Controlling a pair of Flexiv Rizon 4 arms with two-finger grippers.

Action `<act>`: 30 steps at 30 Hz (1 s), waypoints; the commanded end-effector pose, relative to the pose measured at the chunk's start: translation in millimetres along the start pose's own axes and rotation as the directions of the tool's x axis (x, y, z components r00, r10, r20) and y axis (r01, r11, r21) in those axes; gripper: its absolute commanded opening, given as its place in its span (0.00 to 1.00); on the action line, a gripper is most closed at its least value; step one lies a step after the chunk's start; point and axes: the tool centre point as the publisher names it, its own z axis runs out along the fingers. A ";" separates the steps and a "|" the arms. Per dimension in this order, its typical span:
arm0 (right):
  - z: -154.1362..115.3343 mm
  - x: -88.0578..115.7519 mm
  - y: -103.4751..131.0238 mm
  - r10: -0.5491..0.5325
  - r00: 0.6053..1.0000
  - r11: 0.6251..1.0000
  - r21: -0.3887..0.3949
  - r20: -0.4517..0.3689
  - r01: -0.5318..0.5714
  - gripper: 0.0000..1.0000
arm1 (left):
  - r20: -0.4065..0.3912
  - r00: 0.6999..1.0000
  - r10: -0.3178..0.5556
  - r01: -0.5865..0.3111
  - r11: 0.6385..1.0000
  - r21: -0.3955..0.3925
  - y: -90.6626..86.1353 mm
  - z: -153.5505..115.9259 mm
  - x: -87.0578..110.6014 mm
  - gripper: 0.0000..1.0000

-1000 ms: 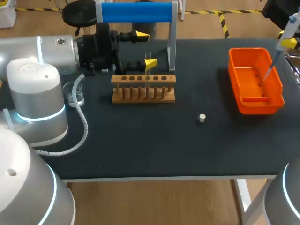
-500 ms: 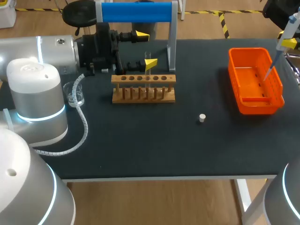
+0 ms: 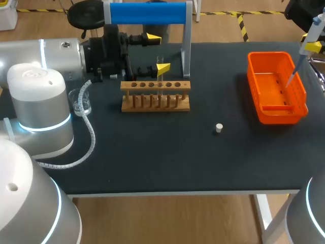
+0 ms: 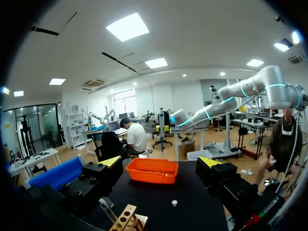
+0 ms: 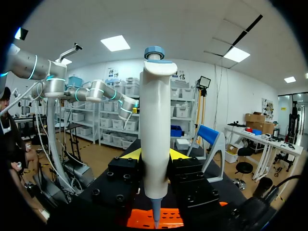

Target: Invert the test tube, pick up the pipette, mount the tip to pipette, aspirate from beaker and dispense into the tube, eject the tip, return the pipette, and cap with the stopper.

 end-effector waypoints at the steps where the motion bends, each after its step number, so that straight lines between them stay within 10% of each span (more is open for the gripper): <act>1: 0.6 0.9 0.7 0.000 1.000 1.000 0.003 0.002 0.000 0.00 | 0.049 0.999 -0.012 0.013 1.000 -0.021 -9.6 29.0 -0.6 1.00; 30: 0.6 0.9 0.7 0.000 1.000 1.000 0.003 0.002 0.000 0.00 | 0.005 1.000 0.009 -0.009 0.997 -0.078 -63.4 206.1 -19.0 1.00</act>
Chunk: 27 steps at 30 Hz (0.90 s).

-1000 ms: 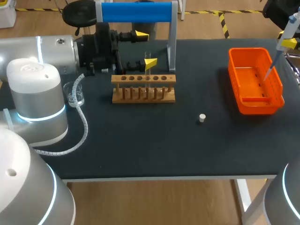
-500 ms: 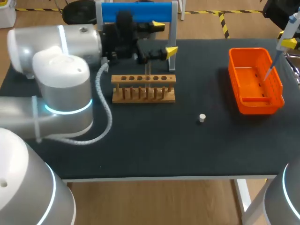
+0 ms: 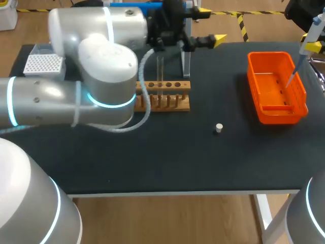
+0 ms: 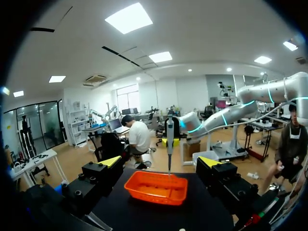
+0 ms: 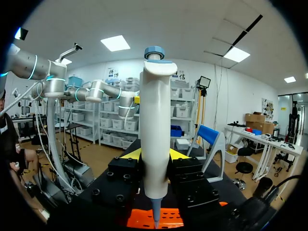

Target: Invert the test tube, pick up the pipette, mount the tip to pipette, aspirate from beaker and dispense into the tube, eject the tip, return the pipette, and cap with the stopper.

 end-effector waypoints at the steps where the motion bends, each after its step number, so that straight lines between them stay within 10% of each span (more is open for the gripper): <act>1: 0.5 0.8 0.7 0.000 1.000 1.000 0.003 0.002 0.000 0.00 | -0.020 1.000 0.012 -0.013 0.999 -0.030 -11.5 60.5 -1.4 1.00; 10: 0.5 0.8 0.7 0.000 1.000 1.000 0.003 0.002 0.000 0.00 | -0.087 0.996 0.026 -0.028 0.999 -0.016 -23.2 88.2 2.0 0.97; 11: 0.5 0.8 0.7 0.000 1.000 1.000 0.003 0.002 0.000 0.00 | -0.087 0.996 0.026 -0.028 0.999 -0.016 -23.2 88.2 2.0 0.40; 13: 0.5 0.8 0.7 0.000 1.000 1.000 0.003 0.002 0.000 0.00 | -0.087 0.996 0.026 -0.028 0.999 -0.016 -23.2 88.2 2.0 0.00; 27: 0.5 0.8 0.7 0.000 1.000 1.000 0.003 0.002 0.000 0.00 | -0.087 0.996 0.026 -0.028 0.999 -0.016 -23.2 88.2 2.0 0.00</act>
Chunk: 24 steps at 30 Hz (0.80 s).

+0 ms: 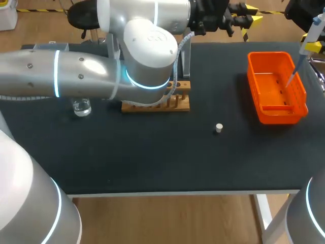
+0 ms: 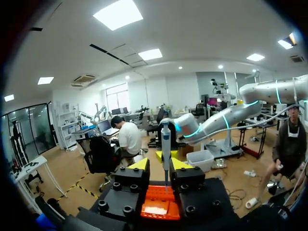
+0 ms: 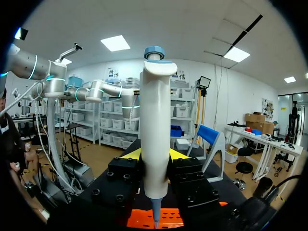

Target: Invert the test tube, pick up the pipette, mount the tip to pipette, aspirate from beaker and dispense into the tube, eject the tip, return the pipette, and cap with the stopper.

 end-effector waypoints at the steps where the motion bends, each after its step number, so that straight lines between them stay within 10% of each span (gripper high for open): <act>1: 0.5 0.8 0.7 0.000 1.000 1.000 0.002 0.002 0.000 0.00 | -0.002 1.000 0.000 0.000 1.000 -0.001 0.0 0.1 -0.4 0.00; 24: 0.5 0.8 0.7 0.000 1.000 1.000 0.002 0.002 0.000 0.00 | -0.042 0.999 -0.011 0.015 0.996 0.092 -10.5 47.0 12.5 0.00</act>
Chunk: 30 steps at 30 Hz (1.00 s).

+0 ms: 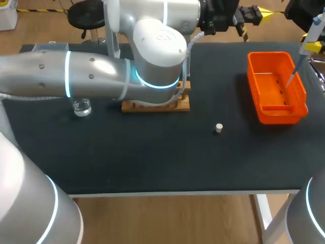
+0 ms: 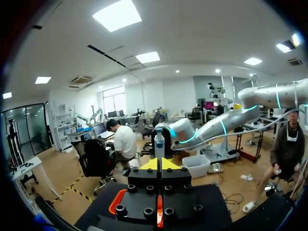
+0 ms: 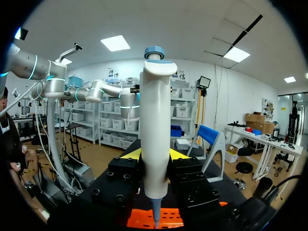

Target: Invert the test tube, pick up the pipette, mount the tip to pipette, aspirate from beaker and dispense into the tube, eject the tip, return the pipette, and cap with the stopper.

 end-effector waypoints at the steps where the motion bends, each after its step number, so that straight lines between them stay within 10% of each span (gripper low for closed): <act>1: 0.5 0.8 0.7 0.000 1.000 1.000 0.002 0.002 0.000 0.00 | -0.008 1.000 0.002 -0.002 0.998 0.059 0.7 24.2 -0.8 0.00; 30: 0.5 0.8 0.7 0.000 1.000 1.000 0.002 0.002 0.000 0.00 | -0.084 0.996 -0.015 0.026 0.990 0.137 -14.5 86.8 2.4 0.00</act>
